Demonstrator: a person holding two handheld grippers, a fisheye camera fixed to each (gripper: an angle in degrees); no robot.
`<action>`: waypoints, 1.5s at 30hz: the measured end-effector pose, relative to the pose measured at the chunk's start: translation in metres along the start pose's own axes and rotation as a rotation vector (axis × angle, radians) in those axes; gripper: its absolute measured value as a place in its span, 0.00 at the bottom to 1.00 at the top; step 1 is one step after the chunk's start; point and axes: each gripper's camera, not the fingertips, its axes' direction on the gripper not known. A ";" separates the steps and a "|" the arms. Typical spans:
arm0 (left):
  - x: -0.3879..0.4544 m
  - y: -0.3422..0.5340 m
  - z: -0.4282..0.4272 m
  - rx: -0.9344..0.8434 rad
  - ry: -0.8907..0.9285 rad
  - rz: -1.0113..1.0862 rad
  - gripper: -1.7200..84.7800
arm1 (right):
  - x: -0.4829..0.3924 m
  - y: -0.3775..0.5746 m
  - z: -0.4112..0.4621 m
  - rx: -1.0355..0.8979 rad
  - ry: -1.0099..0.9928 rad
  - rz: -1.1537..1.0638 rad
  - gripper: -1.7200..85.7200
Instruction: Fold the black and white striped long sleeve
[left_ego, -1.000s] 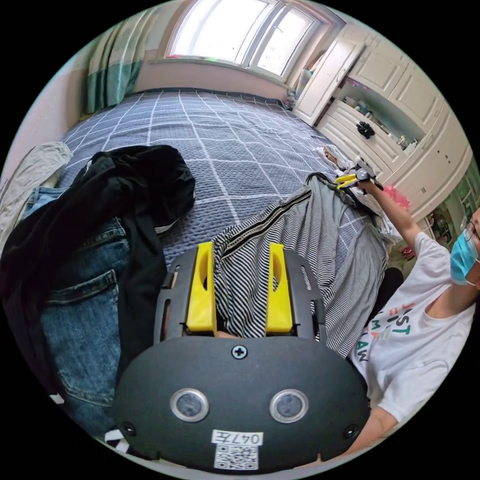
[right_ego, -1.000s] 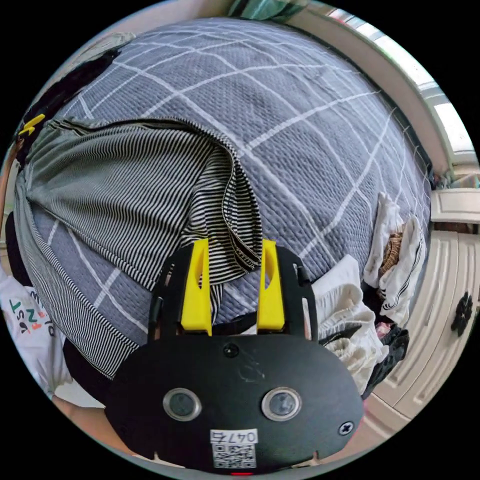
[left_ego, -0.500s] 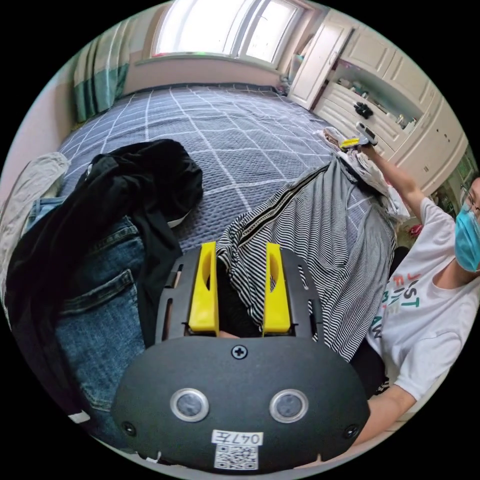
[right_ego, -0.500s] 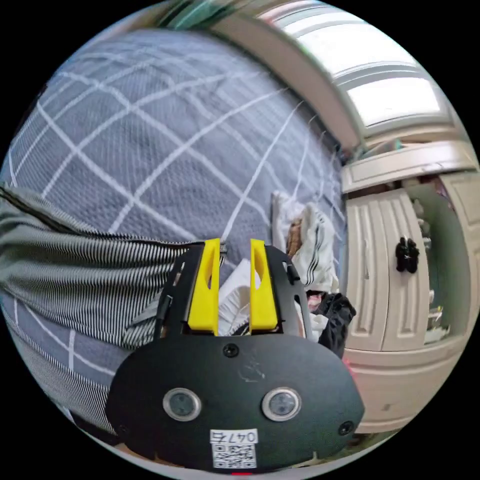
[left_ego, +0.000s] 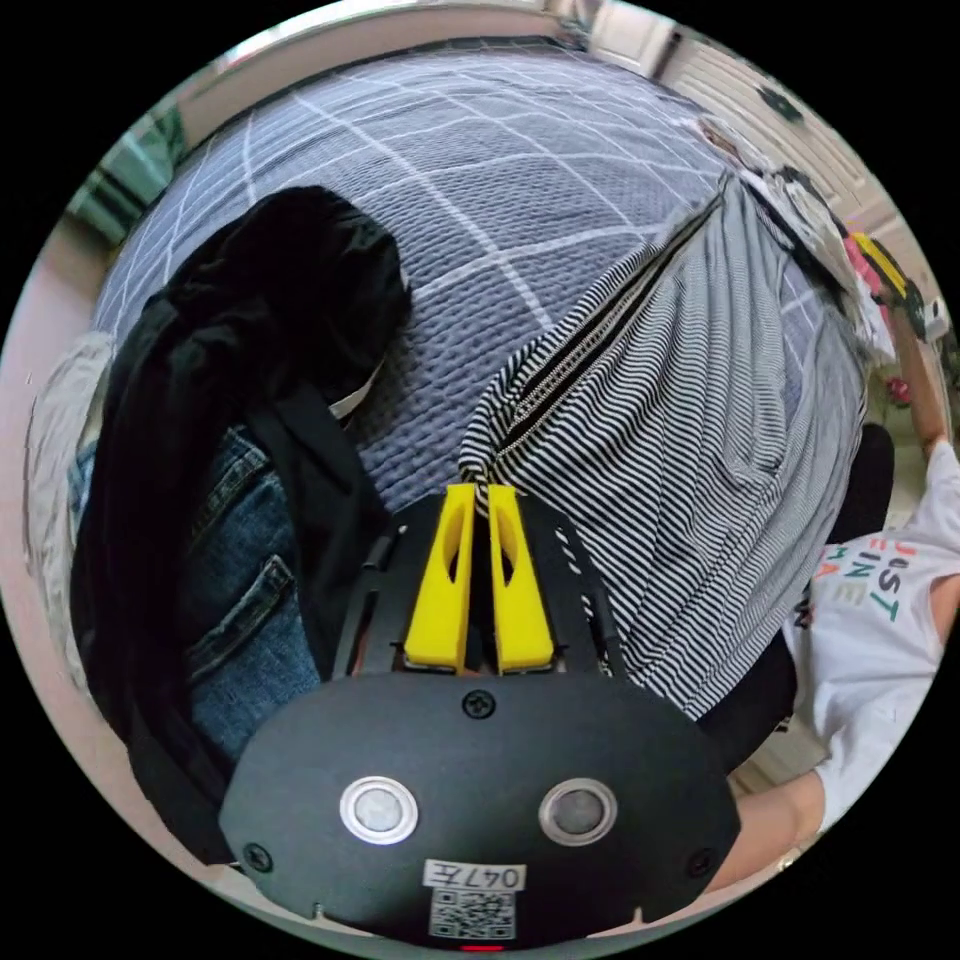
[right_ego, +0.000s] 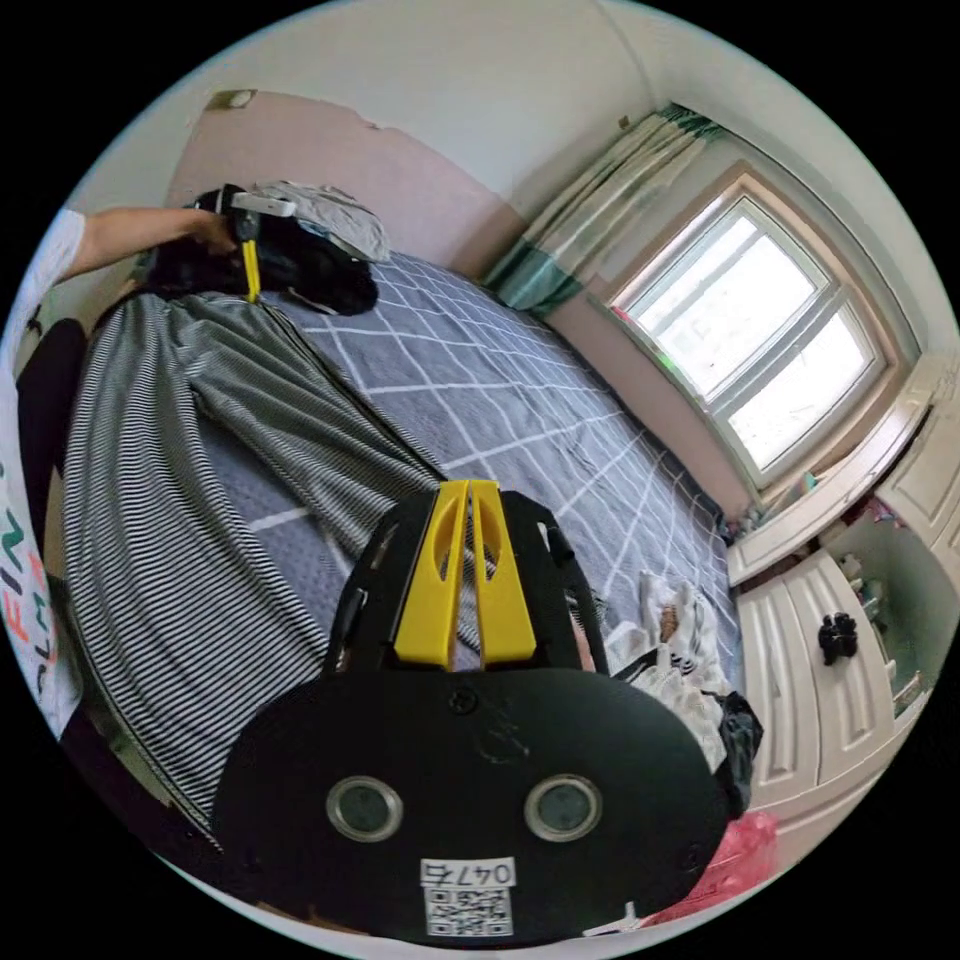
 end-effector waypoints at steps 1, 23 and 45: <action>0.002 0.000 -0.002 -0.003 -0.019 0.004 0.05 | -0.010 0.006 -0.008 0.005 -0.035 0.015 0.02; -0.048 0.034 0.001 -0.050 0.273 0.066 0.06 | -0.068 0.130 -0.020 0.170 -0.215 0.458 0.01; 0.027 0.222 -0.079 0.427 0.124 -0.177 0.18 | -0.084 0.084 0.024 0.037 -0.680 0.185 0.06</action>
